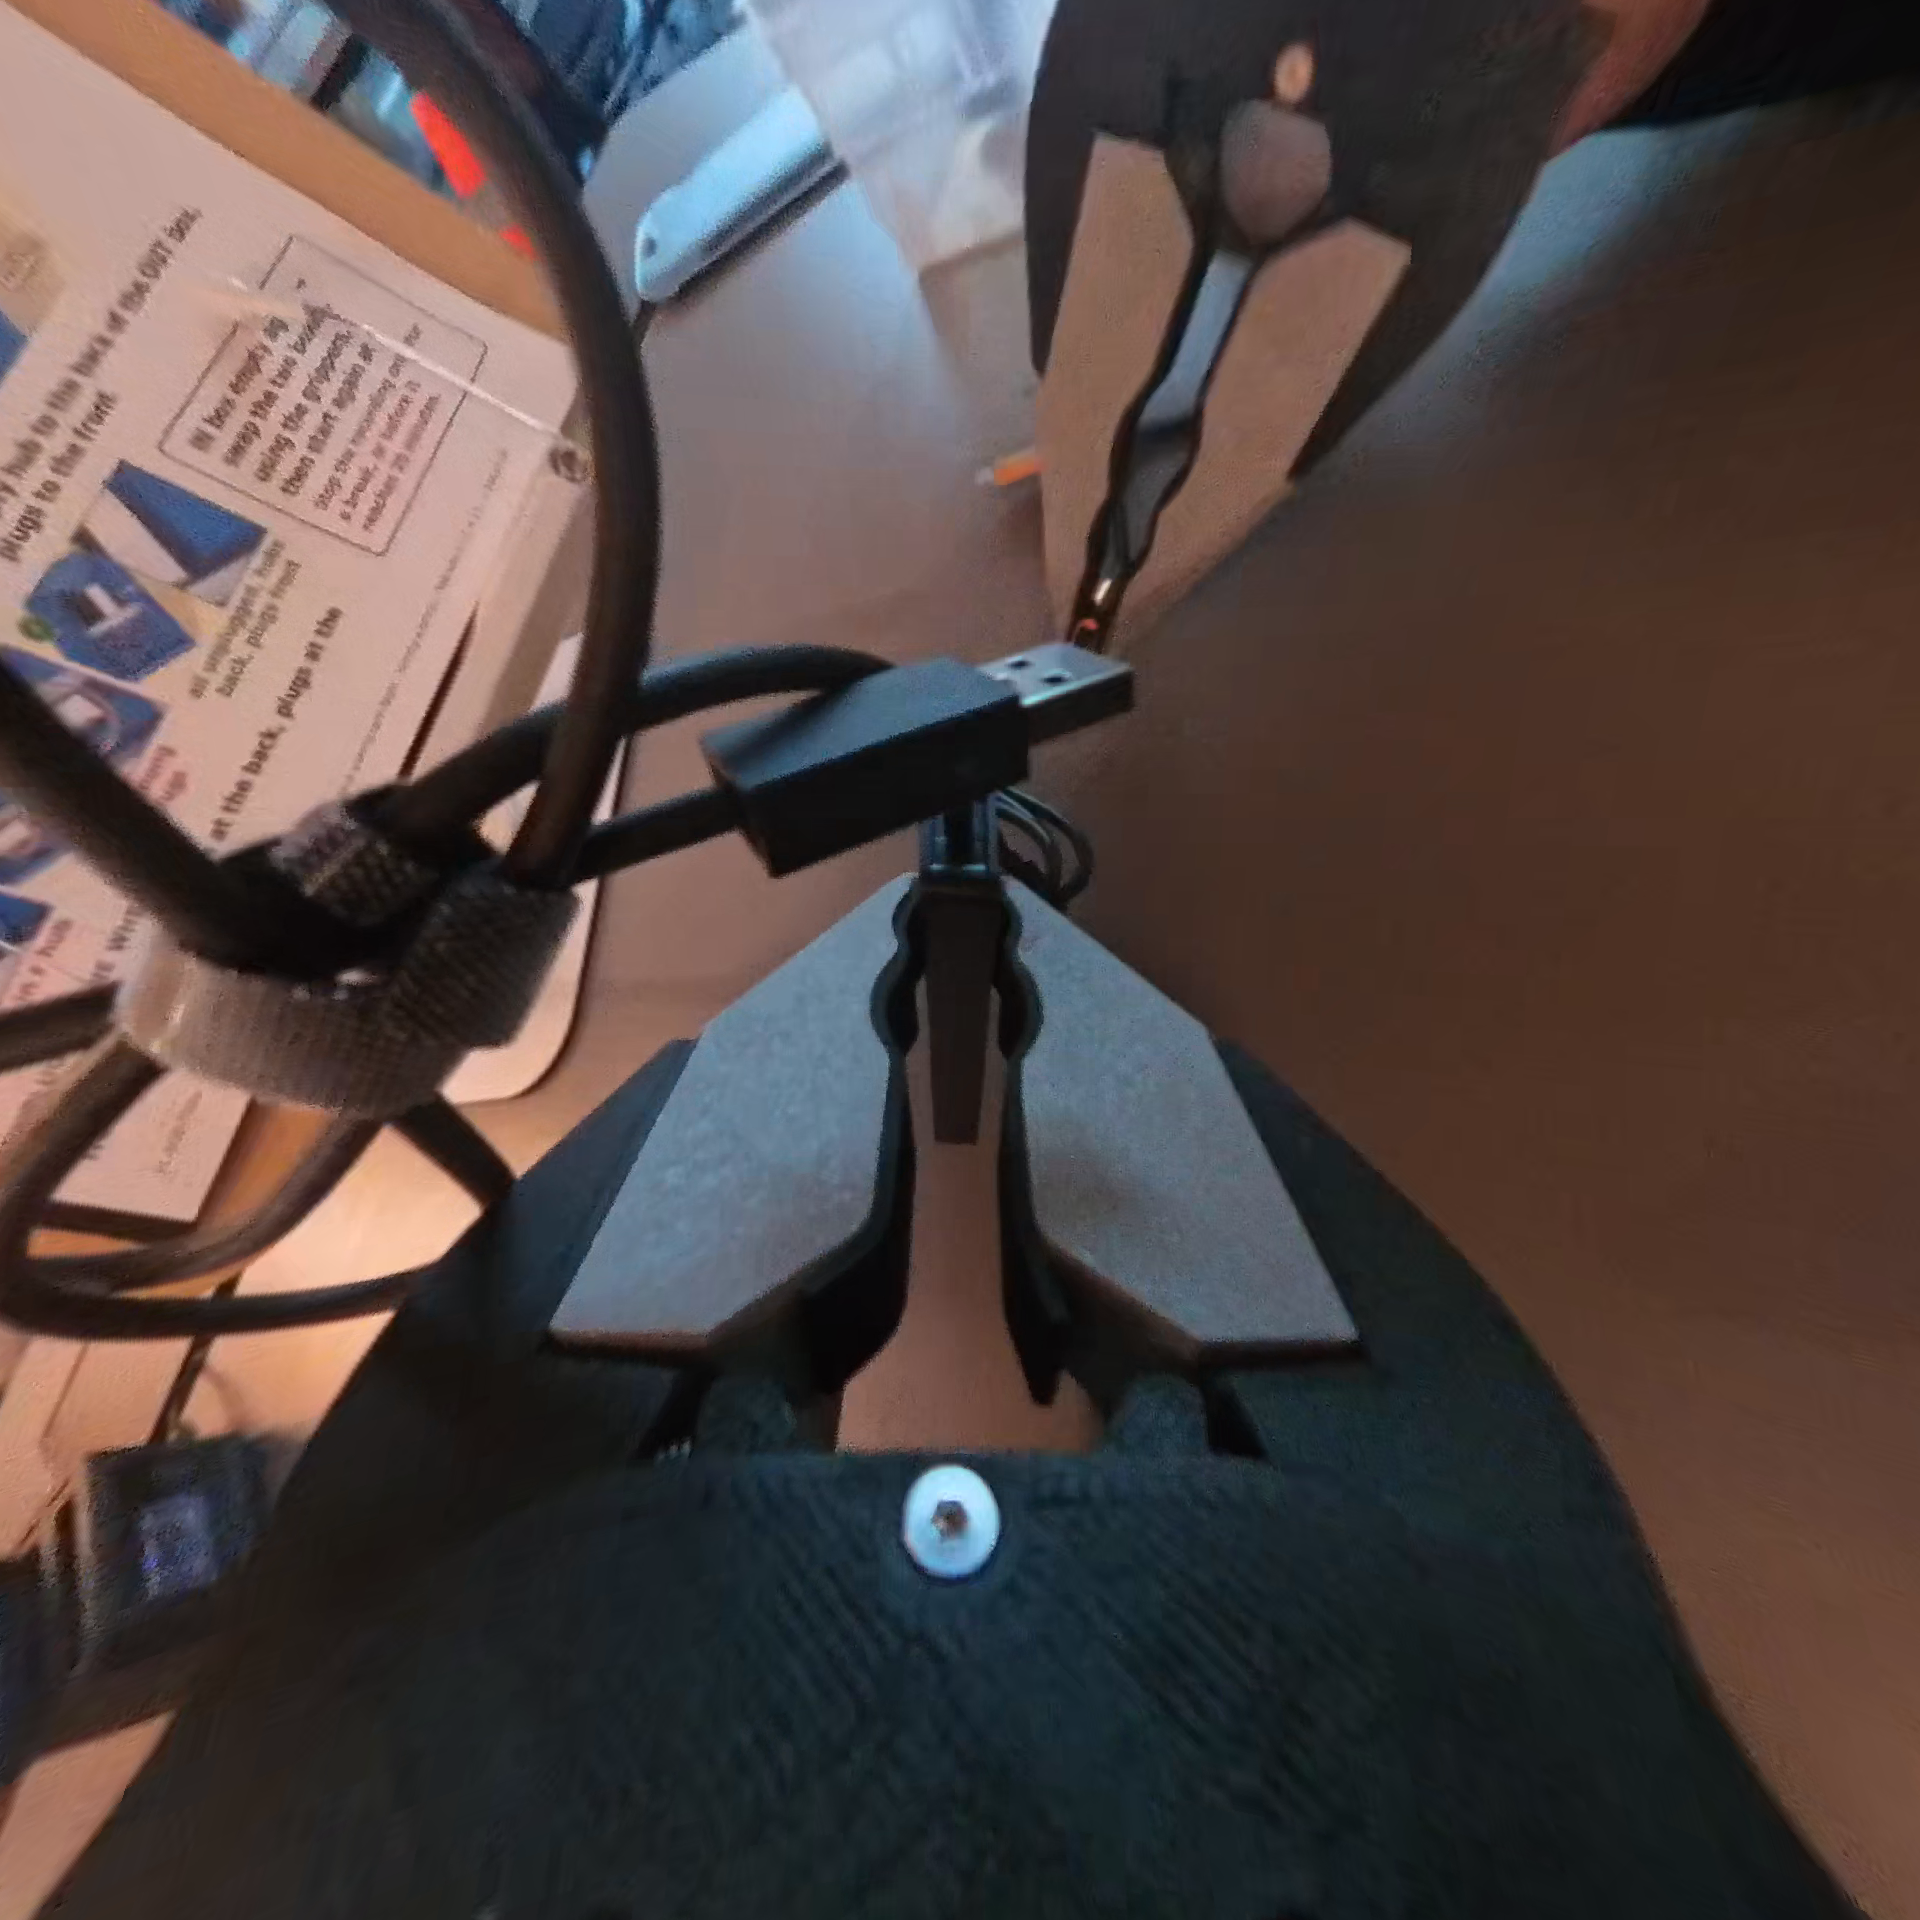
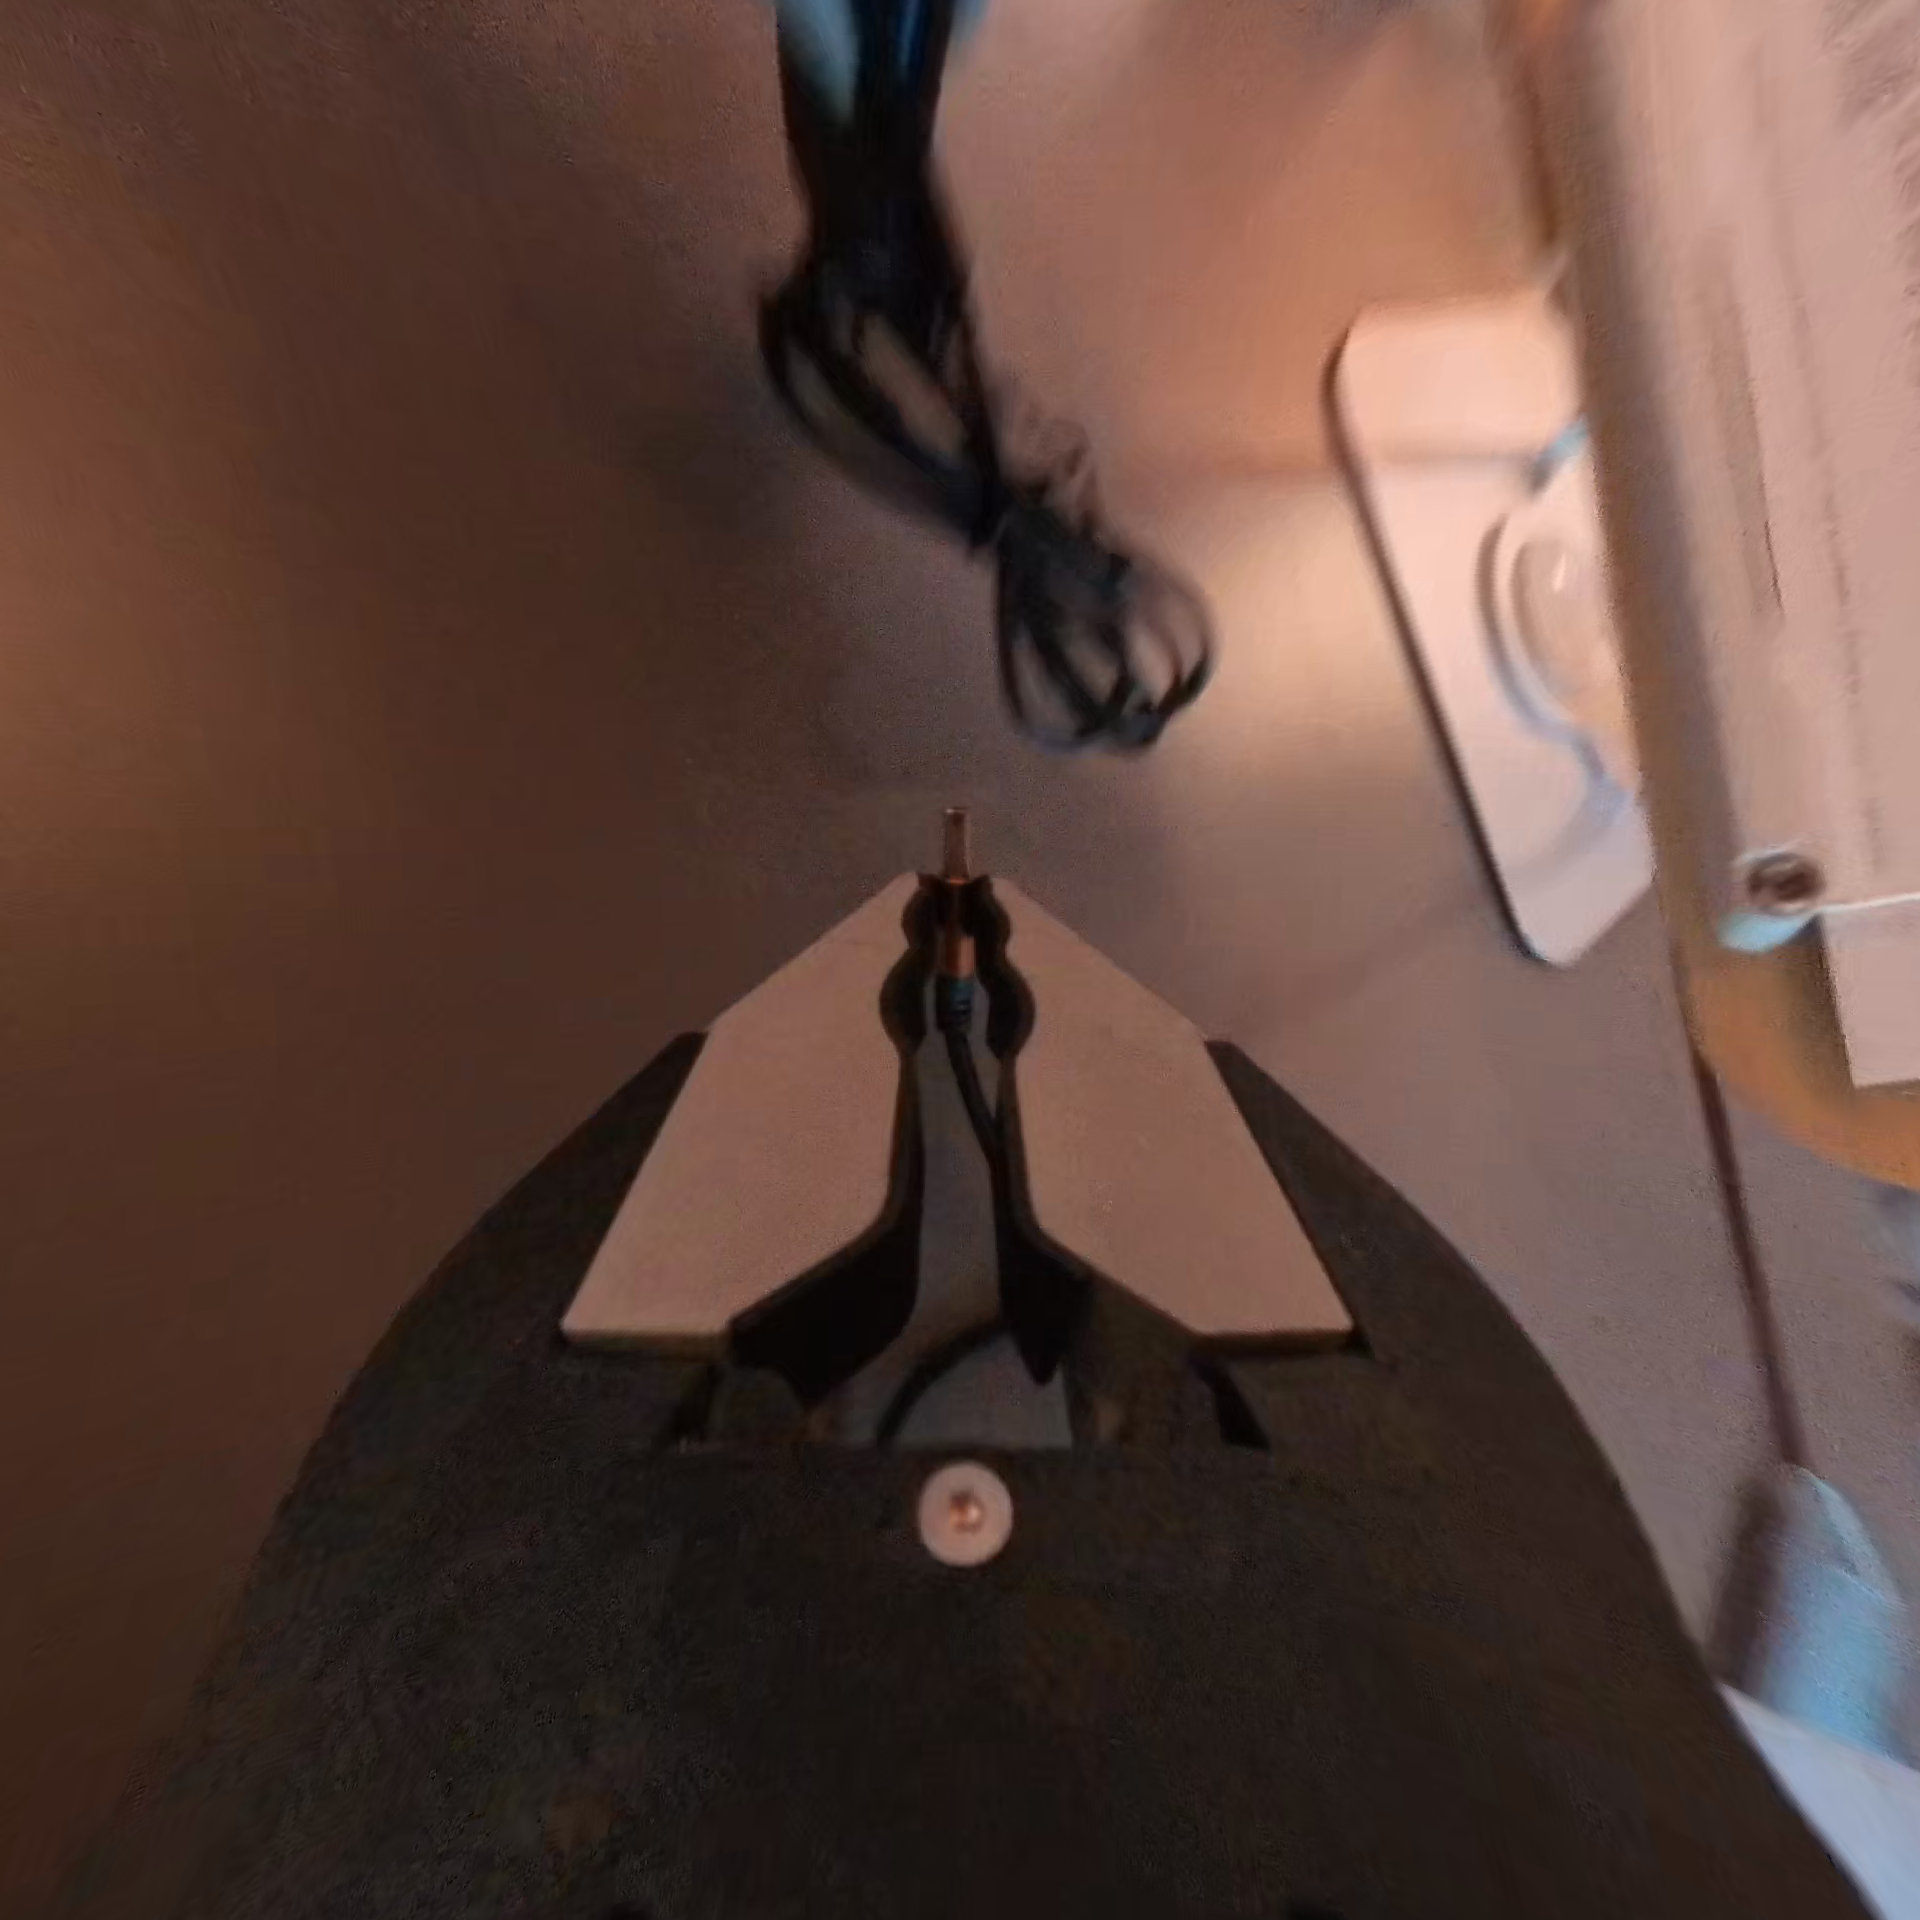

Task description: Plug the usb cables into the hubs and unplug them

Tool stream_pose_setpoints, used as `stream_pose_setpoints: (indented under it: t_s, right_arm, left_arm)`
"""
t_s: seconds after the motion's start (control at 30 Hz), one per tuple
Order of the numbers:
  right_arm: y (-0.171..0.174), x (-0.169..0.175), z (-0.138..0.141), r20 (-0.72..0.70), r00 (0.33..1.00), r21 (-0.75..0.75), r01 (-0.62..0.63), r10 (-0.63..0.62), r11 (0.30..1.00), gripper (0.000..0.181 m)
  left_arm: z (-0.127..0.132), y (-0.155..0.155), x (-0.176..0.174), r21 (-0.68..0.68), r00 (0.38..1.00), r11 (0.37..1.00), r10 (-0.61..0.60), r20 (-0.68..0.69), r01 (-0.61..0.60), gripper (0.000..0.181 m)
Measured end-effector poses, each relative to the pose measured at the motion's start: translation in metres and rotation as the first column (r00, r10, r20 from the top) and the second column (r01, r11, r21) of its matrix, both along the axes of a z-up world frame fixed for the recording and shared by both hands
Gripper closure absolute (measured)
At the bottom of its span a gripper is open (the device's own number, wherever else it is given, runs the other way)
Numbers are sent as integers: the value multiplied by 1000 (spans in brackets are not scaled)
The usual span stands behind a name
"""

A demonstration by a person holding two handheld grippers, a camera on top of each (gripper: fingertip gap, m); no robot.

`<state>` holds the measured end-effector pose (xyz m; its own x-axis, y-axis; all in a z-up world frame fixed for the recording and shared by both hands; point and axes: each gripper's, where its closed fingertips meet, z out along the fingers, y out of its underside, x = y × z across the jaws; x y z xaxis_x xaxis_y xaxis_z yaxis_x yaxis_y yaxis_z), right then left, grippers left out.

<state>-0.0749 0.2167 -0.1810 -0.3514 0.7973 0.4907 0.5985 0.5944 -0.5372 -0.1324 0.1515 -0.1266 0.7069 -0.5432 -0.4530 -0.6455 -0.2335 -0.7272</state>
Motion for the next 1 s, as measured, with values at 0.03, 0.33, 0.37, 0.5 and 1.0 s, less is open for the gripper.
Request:
stream_pose_setpoints:
  t_s: [0.03, 0.33, 0.37, 0.5, 1.0]
  right_arm:
    - [-10, -4, 18, -104, 994, -95, -30, 20, 995, 178]
    - [15, -9, 61, -367, 928, -47, 50, -64, 998, 179]
    - [16, -10, 62, -377, 923, -47, 59, -73, 997, 179]
    - [22, -11, 70, -429, 896, -64, 100, -118, 993, 178]
    - [64, 121, 226, -636, 663, -239, 315, -393, 918, 178]
  left_arm:
    - [5, -2, 1, 36, 999, 999, -31, 19, 30, 173]
    - [6, 21, -13, 125, 991, 983, 134, 5, -134, 173]
    - [4, 23, -14, 125, 989, 981, 151, -1, -149, 173]
    - [-2, 28, -16, 122, 981, 974, 193, -22, -189, 173]
    - [-10, 31, -29, 100, 967, 962, 255, 3, -254, 173]
